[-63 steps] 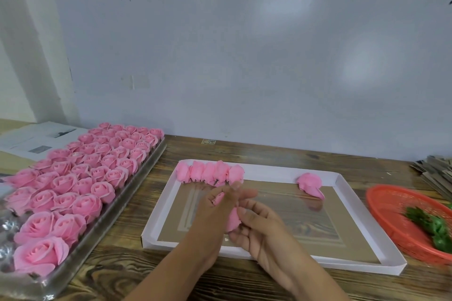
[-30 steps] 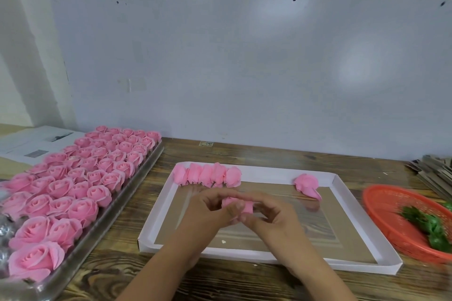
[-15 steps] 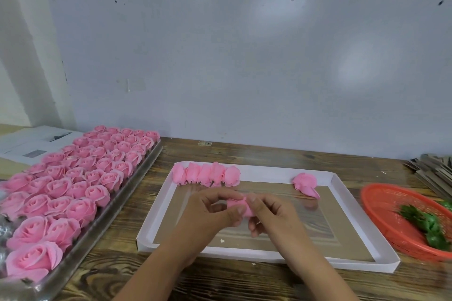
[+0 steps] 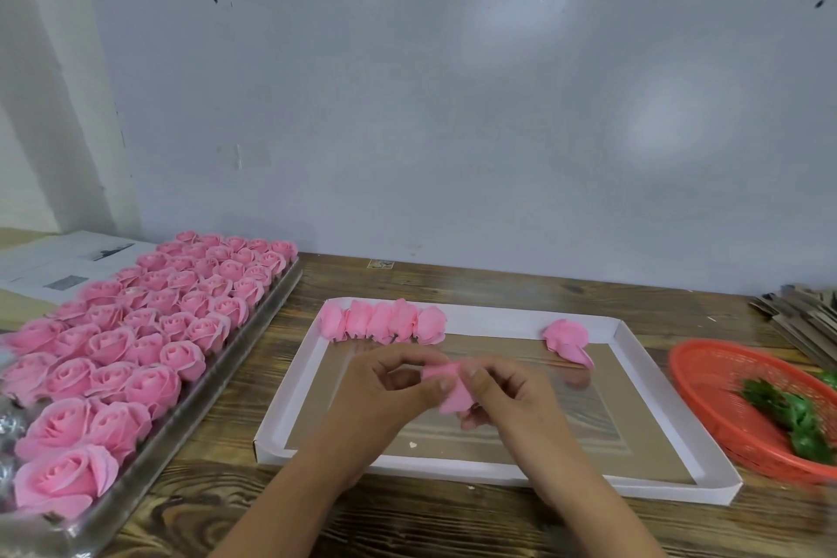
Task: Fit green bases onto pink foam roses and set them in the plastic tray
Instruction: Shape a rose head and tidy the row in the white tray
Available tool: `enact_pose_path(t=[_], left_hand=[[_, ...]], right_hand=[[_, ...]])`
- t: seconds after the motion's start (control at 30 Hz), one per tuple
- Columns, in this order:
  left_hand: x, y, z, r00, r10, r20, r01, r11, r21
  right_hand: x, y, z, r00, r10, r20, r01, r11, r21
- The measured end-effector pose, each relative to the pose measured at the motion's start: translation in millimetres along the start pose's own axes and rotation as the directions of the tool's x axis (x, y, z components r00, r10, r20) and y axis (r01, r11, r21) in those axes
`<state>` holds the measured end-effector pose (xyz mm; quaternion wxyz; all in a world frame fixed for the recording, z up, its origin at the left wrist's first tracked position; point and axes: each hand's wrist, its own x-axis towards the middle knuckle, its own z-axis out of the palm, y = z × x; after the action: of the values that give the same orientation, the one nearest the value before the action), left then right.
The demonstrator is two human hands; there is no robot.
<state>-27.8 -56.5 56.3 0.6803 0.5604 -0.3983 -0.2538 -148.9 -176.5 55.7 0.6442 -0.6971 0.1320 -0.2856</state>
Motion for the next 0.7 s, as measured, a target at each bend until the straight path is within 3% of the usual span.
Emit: enact_pose_path(t=[0.37,0.7], left_hand=[[0.0,-7.8,1.5,1.0,-0.017,-0.002,0.017,0.988,0.155],[1.6,-9.9,0.4,1.0,0.02,0.022,-0.021,0.998,0.061]], right_hand=[[1.5,1.6,-0.2,0.995,0.076,-0.066,-0.08,0.995,-0.055],[1.1,2.1,-2.1,0.998,0.025,-0.052,-0.024,1.0,0.018]])
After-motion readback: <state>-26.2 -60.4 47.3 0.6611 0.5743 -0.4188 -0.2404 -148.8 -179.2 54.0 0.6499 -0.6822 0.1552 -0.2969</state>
